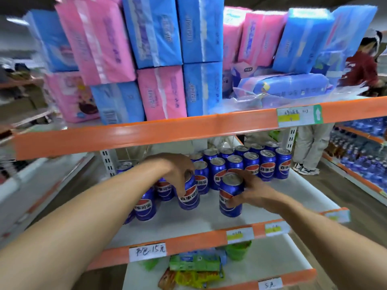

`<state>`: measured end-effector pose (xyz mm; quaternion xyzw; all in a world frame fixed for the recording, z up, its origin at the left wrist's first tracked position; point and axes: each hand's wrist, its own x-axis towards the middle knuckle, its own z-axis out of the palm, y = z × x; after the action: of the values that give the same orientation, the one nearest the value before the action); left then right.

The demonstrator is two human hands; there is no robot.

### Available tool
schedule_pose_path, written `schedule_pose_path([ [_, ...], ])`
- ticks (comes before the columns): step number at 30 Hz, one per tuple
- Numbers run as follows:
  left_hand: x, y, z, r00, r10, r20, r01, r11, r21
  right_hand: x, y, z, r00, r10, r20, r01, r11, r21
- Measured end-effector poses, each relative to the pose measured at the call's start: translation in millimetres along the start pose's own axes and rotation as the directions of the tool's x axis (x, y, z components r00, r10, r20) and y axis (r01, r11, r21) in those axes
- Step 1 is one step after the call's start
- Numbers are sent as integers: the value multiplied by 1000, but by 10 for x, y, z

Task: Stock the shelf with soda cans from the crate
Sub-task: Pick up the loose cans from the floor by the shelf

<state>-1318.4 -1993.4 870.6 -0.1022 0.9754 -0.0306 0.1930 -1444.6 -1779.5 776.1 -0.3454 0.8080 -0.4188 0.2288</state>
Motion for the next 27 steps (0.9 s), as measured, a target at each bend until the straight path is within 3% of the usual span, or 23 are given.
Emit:
schedule_pose_path([
  [7,0,-453,174,1000,-10,26,11,999,-37,498,-243,373,990,-56,130,73,989,-129],
  [14,-28,-627,265,999,-28,25,30,994,-102,769,-418,597,940,-154,304,238,935,-265],
  [22,10,-654,421,993,-110,-48,106,991,-86,998,-471,686,849,-227,477,440,803,-402],
  [27,-26,-599,399,992,-117,-56,111,989,-101,1060,-538,726,789,-315,527,583,655,-481],
])
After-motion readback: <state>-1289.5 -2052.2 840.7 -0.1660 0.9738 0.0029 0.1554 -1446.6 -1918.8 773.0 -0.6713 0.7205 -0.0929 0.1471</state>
